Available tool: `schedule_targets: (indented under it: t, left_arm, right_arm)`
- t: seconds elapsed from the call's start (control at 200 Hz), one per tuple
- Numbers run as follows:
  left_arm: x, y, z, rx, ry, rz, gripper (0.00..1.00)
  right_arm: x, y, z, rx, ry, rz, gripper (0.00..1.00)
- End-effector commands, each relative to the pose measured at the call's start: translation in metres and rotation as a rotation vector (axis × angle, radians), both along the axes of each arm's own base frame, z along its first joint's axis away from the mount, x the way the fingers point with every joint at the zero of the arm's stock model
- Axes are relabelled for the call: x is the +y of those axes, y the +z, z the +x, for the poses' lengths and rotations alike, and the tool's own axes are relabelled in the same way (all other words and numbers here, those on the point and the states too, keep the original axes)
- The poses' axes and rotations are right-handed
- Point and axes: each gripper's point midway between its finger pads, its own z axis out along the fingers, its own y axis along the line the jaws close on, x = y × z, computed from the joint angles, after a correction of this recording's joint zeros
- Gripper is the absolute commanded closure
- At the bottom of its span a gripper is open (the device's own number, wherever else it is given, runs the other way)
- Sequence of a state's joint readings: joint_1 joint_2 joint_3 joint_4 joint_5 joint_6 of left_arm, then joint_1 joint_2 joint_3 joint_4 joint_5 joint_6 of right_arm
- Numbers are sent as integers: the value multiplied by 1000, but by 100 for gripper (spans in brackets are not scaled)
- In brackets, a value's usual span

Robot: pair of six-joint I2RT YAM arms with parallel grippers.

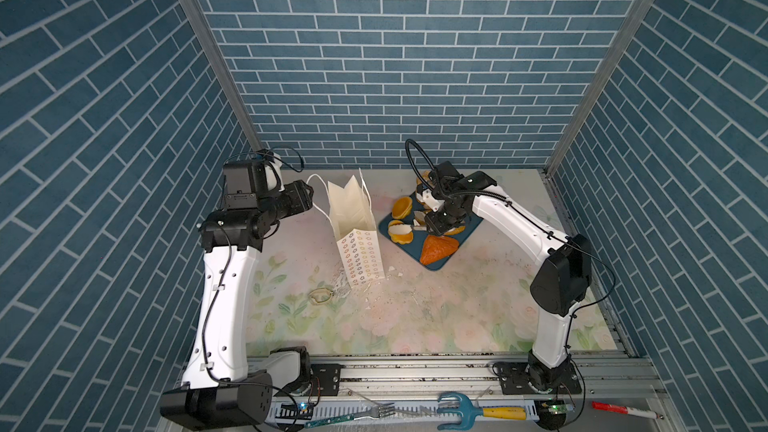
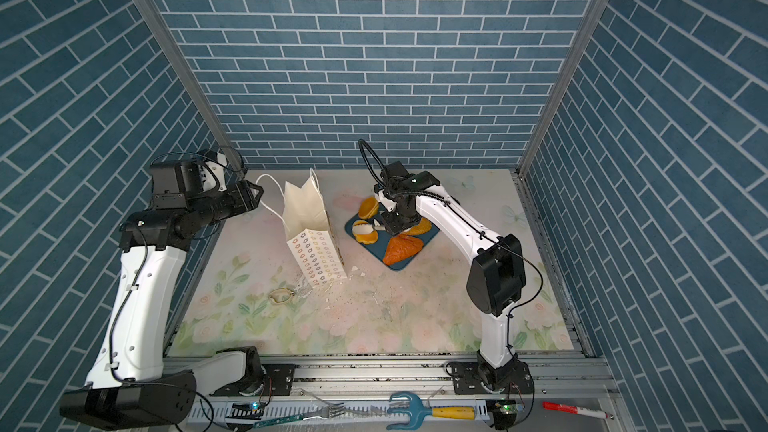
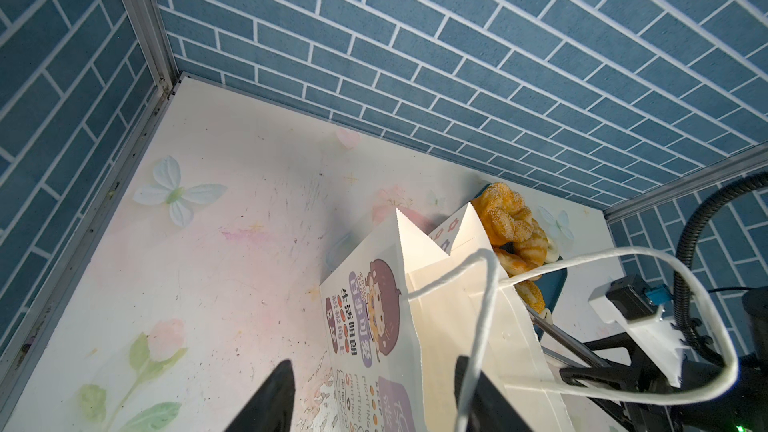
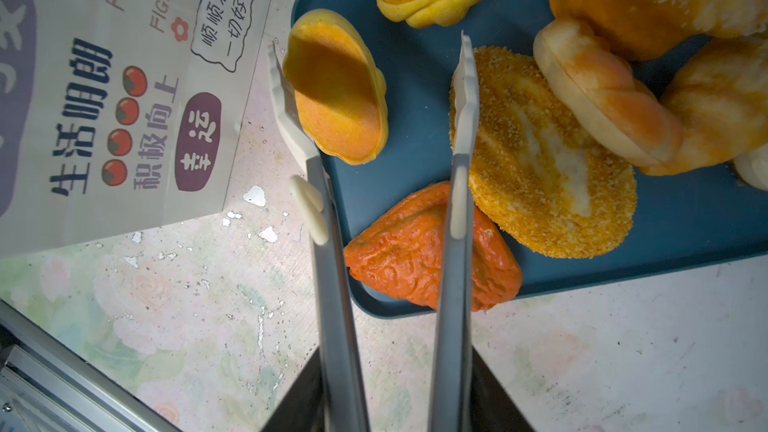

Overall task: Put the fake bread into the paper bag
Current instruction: 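Close the tongs on the small yellow pastry with the right gripper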

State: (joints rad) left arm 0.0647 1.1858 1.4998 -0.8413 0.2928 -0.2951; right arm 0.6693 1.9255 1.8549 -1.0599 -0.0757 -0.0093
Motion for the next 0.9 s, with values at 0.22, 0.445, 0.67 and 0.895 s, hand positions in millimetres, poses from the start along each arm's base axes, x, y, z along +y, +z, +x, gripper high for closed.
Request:
schedule_targets:
  t: [0.22, 0.445, 0.67, 0.895]
  left_arm:
    - [1, 9, -4, -8, 2, 16, 37]
    - [2, 9, -4, -6, 8, 14, 37]
    - [2, 9, -3, -5, 8, 14, 37]
    - [2, 9, -4, -5, 10, 12, 37]
  right_arm:
    - [25, -2, 0, 18, 99, 47, 53]
    - [23, -6, -5, 36, 97, 35, 55]
    - [22, -16, -14, 80, 97, 40, 55]
    - [27, -16, -10, 70, 94, 56, 58]
